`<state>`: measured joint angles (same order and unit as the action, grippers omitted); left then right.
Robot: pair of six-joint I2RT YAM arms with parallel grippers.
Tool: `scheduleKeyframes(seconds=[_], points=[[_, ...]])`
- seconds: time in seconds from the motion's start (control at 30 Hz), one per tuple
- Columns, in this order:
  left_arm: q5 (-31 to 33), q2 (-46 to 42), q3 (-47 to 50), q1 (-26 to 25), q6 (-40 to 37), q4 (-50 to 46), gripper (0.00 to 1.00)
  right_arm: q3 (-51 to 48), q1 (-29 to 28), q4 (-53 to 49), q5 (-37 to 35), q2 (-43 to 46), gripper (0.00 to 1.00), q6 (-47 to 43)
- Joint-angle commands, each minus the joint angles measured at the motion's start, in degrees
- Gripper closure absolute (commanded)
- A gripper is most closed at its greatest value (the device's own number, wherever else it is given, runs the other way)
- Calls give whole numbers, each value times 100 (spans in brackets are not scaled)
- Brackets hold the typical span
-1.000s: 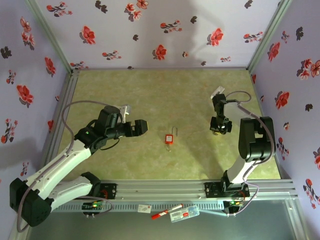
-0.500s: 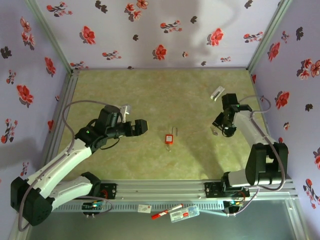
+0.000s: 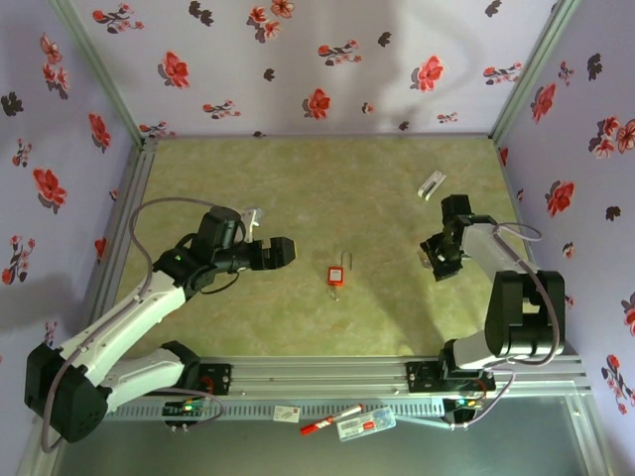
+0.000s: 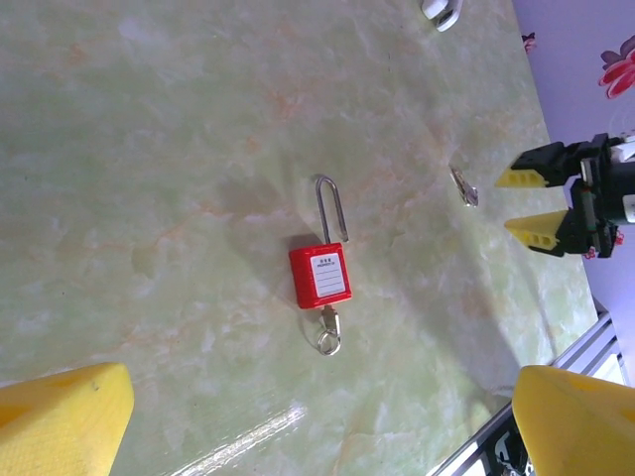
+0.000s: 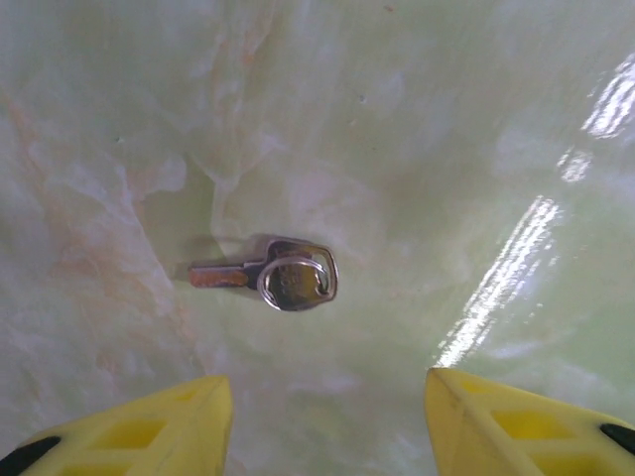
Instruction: Unlock with the key
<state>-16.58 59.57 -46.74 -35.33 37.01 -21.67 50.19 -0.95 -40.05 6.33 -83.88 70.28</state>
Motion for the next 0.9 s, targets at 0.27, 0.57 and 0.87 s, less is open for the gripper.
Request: scheduleKeyframes(seconds=[0.27, 0.57, 0.87], points=[[-133, 71, -38, 48, -262, 57, 2, -89, 94, 641, 114, -474, 50, 779], [-170, 85, -36, 77, -337, 17, 2, -2, 113, 587, 44, -848, 56, 834], [-231, 91, -14, 163, -379, 45, 2, -8, 121, 418, -114, -974, 69, 715]])
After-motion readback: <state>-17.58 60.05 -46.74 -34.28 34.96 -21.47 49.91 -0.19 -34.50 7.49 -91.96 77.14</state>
